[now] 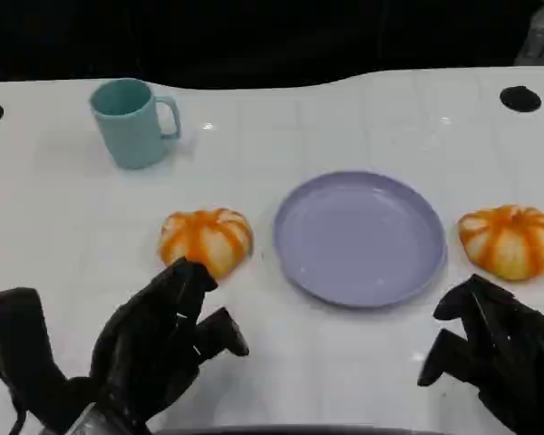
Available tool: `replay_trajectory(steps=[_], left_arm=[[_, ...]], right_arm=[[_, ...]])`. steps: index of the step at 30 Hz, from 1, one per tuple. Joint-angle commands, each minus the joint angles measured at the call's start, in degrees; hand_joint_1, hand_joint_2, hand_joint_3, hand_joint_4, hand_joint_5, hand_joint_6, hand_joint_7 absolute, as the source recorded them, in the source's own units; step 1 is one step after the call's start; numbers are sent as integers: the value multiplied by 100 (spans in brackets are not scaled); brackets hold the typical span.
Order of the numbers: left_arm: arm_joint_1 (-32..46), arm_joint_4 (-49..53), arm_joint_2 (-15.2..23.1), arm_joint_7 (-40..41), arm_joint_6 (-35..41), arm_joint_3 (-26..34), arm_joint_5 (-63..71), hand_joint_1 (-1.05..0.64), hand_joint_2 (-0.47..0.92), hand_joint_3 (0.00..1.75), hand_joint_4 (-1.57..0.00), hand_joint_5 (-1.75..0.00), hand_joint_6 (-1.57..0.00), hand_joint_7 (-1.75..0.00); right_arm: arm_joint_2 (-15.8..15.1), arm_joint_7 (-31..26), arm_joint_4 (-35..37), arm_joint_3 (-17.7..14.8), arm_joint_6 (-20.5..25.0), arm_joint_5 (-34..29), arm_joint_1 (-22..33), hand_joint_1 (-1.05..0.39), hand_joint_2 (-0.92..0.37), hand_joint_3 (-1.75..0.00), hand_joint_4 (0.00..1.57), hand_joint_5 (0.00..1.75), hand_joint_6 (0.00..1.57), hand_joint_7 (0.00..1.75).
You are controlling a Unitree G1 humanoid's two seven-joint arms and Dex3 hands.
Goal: Grasp the bread from the table and place it into the plate.
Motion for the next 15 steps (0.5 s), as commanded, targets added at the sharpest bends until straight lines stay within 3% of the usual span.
replay_trajectory(steps=[1,15], left_arm=[[-47,64,81,-31,-84,40,32,-56,92,43,-85,-175,-61,-175],[-39,74,84,-40,-125,22,38,-56,92,43,-85,-175,-61,-175]], right_arm=[[-29,52,16,-53,-87,47,-1,-49,-92,-40,67,175,51,164],[-11,41,-6,-62,-68,58,-4,-48,-92,-39,67,175,51,163]])
